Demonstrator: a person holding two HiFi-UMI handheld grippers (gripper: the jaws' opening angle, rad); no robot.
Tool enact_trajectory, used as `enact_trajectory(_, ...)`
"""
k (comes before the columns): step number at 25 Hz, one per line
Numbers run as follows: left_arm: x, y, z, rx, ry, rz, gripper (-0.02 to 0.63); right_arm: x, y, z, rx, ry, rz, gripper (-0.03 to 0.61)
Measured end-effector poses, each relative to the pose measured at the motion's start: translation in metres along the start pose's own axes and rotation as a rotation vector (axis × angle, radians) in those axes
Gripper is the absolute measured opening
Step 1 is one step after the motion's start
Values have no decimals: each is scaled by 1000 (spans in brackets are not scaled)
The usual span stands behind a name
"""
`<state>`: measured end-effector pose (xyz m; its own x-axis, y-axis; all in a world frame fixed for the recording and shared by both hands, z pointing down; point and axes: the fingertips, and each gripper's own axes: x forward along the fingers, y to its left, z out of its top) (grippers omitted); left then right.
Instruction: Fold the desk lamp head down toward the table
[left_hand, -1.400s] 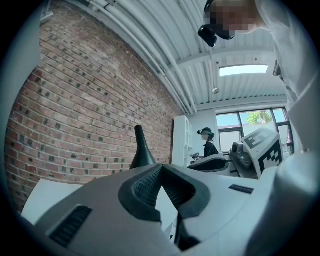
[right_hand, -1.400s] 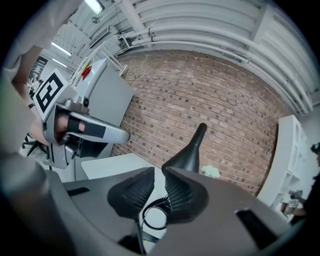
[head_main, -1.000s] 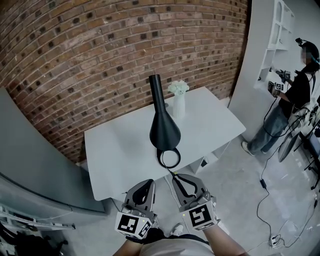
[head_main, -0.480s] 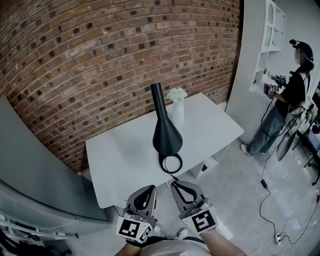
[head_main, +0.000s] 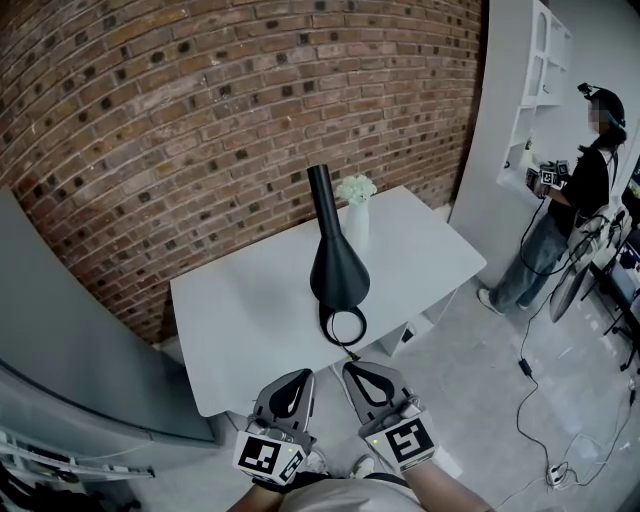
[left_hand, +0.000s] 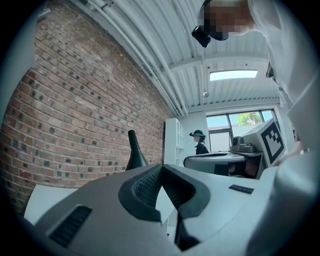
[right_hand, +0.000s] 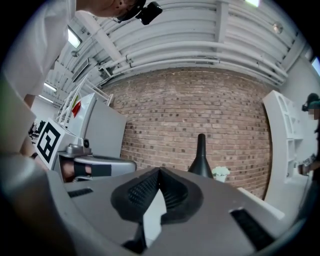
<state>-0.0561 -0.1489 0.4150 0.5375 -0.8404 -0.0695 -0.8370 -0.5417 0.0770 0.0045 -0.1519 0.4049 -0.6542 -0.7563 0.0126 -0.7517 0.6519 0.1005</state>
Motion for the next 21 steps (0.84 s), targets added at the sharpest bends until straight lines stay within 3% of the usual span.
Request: enact_trajectory(21,-1,1,0,-2,-7,5,8,-1,-3,1,12,-2,-15,17)
